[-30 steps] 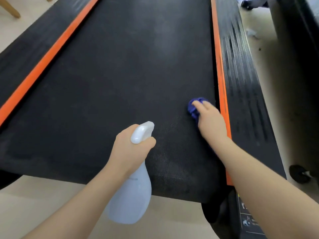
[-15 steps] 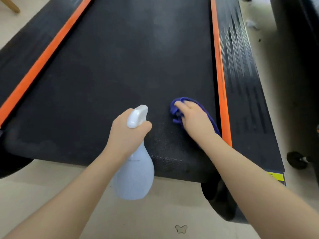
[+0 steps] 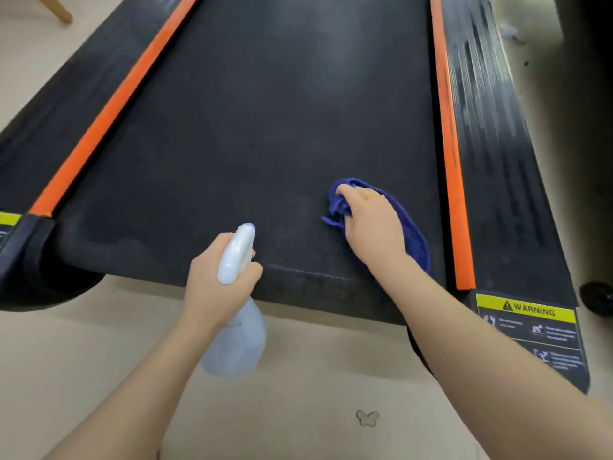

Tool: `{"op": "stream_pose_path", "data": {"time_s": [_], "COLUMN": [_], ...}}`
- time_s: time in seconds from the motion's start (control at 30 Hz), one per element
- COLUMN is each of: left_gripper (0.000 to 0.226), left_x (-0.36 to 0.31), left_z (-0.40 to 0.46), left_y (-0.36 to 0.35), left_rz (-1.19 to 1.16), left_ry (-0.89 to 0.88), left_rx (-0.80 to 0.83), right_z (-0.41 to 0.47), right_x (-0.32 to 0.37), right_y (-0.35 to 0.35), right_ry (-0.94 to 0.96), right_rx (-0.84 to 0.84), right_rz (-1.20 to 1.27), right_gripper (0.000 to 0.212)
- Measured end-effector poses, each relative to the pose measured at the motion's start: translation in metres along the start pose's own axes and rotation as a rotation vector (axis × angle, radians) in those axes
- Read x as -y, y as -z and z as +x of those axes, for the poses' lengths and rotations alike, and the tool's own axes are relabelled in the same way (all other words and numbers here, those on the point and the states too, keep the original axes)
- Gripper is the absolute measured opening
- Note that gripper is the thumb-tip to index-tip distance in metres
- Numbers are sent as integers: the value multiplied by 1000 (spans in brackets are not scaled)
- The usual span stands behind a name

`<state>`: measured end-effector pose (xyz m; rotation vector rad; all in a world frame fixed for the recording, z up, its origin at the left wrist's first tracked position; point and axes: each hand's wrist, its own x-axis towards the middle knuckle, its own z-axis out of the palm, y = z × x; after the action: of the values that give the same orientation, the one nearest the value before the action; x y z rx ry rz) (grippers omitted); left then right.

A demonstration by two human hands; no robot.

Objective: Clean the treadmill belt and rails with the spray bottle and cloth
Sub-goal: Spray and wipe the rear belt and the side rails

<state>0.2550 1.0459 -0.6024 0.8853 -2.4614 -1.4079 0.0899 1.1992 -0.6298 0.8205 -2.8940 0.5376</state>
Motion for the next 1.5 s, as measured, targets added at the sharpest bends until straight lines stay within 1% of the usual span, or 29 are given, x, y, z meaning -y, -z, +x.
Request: {"op": "stream_pose_path", "data": {"time_s": [0.03,0.1,0.17,0.2,0.23,0.27,0.37,0.4,0.43,0.53,0.6,0.63,0.67,0.73,0.8,0.83,0.87,0.93,1.0,1.03,1.07,1.17,1.2,1.23,1.27,1.33,1.4,1.47,1.5], "left_gripper": [34,36,39,39,40,39,40,41,41,43,43,44,44,44,44,44,43,39,26,18,13,11,12,14,19,27,29,29,30], "left_x": [2,3,3,2,2,2,-1,-2,-3,-6,-10,-11,-13,-15,-18,-19,-18,-14,-11,-10,-10,-8,-6,-4,-1,5,12,17,20], "left_z": [0,0,-1,-2,-4,-6,-11,-13,-15,-20,-21,-22,-22,-20,-20,-21,-22,-21,-19,-16,-11,-1,1,2,2,5,7,8,9], "left_y": [0,-4,-9,-11,-11,-12,-12,-12,-12,-13,-15,-15,-15,-16,-19,-19,-20,-20,-19,-17,-14,0,6,13,19,33,44,55,60], "left_rz": [-5,-5,16,22,22,21,31,37,39,30,40,45,45,35,16,7,-4,-33,-60,-69,-78,-92,-91,-91,-95,-101,-94,-88,-81], "left_ry": [-14,-39,-42,-39,-37,-37,-61,-67,-71,-93,-110,-116,-119,-132,-150,-158,-162,-154,-128,-110,-93,-102,-128,-154,-175,-202,-217,-222,-219], "left_rx": [5,-7,-32,-40,-44,-42,0,13,18,21,44,57,66,80,95,102,105,105,96,87,81,83,89,97,104,106,90,81,84], "right_z": [-16,-61,-91,-95,-96,-96,-102,-103,-102,-92,-92,-98,-107,-123,-124,-121,-116,-108,-108,-107,-103,-96,-91,-86,-80,-64,-55,-49,-48], "right_x": [15,42,46,39,27,16,-2,1,9,34,31,20,7,-18,-23,-14,0,38,61,57,47,16,15,25,40,77,105,108,103], "right_y": [-6,-15,-19,-18,-16,-13,1,1,-1,-13,-13,-7,-2,11,12,9,3,-9,-16,-15,-11,12,15,16,14,0,-13,-18,-16], "right_ry": [71,290,469,509,500,425,21,-80,-117,-8,69,69,36,-101,-246,-268,-239,-84,96,140,115,-227,-293,-294,-232,-26,134,204,176], "right_rx": [6,38,77,86,66,28,-91,-108,-125,-150,-134,-127,-133,-152,-156,-156,-150,-94,-48,-38,-31,33,64,98,126,181,231,229,204], "right_rz": [-5,33,46,48,46,44,75,76,49,-41,-102,-169,-237,-299,-275,-250,-224,-178,-167,-157,-144,-168,-172,-187,-193,-139,-118,-135,-138], "right_gripper": [28,32,34,34,36,38,40,39,37,41,48,47,45,47,51,50,47,50,45,45,50,53,54,55,56,60,63,59,55]}}
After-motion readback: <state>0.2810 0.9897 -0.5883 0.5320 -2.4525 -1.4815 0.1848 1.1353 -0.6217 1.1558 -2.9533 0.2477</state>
